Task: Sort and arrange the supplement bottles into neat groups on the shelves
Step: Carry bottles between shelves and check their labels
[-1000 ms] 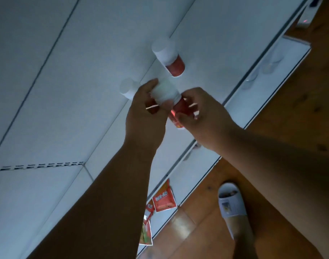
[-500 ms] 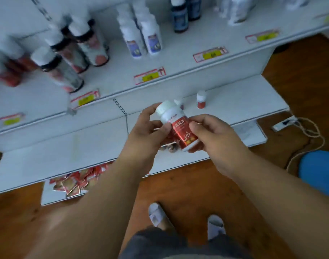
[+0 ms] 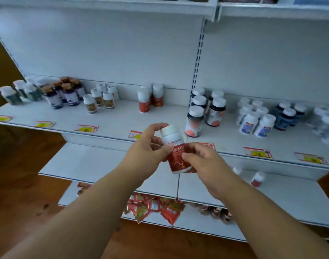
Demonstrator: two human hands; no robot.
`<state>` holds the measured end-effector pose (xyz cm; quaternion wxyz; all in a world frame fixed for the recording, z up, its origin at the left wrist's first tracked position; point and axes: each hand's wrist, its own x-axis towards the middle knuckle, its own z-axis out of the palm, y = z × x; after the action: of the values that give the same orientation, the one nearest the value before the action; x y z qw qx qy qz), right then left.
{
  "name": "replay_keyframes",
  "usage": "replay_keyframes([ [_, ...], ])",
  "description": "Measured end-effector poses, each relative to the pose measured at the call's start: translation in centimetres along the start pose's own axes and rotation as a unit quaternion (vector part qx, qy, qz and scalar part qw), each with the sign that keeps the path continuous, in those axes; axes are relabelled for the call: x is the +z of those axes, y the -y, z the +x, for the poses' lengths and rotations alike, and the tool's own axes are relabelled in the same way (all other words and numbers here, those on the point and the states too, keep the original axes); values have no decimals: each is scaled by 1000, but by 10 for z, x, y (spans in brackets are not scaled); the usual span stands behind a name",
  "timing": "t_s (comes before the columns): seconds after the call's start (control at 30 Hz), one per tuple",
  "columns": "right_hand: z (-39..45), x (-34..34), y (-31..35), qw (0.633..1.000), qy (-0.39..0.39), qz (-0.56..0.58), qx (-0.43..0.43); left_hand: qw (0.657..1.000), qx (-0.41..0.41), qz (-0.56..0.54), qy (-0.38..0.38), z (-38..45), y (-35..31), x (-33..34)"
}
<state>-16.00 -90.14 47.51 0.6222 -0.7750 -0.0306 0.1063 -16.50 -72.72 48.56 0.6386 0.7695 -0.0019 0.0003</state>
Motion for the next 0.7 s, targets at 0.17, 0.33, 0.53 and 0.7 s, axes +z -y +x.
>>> replay_keyframes([
  [0.17, 66, 52, 11, 998, -29, -54, -4, 998, 8, 9, -62, 50, 12, -49],
  [0.33, 150, 61, 7, 987, -97, -125, -33, 993, -27, 30, -112, 130, 33, -52],
  [0.53, 237, 68, 3, 976, -115, -179, -47, 991, -54, 66, -101, 209, 57, -56],
  [0.7, 281, 73, -8, 968, -154, -193, -44, 991, -65, 112, -45, 248, 73, -64],
])
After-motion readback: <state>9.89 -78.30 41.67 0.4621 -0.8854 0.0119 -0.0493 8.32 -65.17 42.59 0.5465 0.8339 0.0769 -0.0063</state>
